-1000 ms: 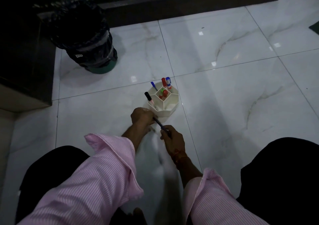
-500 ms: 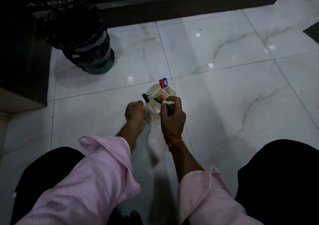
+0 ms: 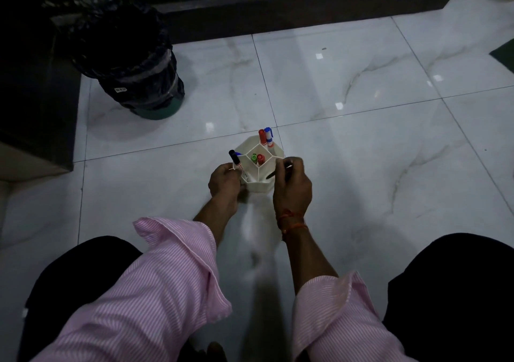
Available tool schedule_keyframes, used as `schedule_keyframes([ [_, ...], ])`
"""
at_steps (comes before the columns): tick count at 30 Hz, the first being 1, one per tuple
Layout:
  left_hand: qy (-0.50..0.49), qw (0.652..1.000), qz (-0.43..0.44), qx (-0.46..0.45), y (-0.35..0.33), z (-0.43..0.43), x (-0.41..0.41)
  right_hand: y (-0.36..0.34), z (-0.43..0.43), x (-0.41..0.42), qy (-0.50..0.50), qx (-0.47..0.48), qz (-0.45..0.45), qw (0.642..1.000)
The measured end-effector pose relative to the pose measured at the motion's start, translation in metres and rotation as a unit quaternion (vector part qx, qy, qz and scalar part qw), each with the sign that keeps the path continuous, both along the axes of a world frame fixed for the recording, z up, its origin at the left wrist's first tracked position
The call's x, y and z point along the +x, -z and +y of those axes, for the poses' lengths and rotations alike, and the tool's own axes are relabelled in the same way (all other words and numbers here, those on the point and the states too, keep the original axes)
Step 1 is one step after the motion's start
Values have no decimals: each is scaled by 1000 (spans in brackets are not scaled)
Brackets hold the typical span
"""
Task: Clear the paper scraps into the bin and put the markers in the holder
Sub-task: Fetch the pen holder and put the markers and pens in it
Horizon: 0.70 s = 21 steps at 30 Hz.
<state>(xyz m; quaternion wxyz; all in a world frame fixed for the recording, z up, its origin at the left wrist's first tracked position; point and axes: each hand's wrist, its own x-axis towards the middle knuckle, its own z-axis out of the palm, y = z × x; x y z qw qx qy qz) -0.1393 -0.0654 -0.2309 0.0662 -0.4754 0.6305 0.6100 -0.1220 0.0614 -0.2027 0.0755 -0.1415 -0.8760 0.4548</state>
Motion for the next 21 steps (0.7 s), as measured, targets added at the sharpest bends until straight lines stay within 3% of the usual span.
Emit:
schedule_keyframes([
  [3, 4, 1000, 5, 0, 1, 1, 0, 18, -2, 9, -26, -19, -44, 999],
  [9, 3, 1000, -2, -12, -4, 2, 1, 39, 3, 13, 52, -89, -78, 992],
  [16, 12, 999, 14, -46, -8, 9, 1, 43, -8, -1, -7, -224, -112, 968],
  [21, 13, 998, 16, -67, -12, 10, -2, 40, -12, -7, 15, -243, -141, 960],
])
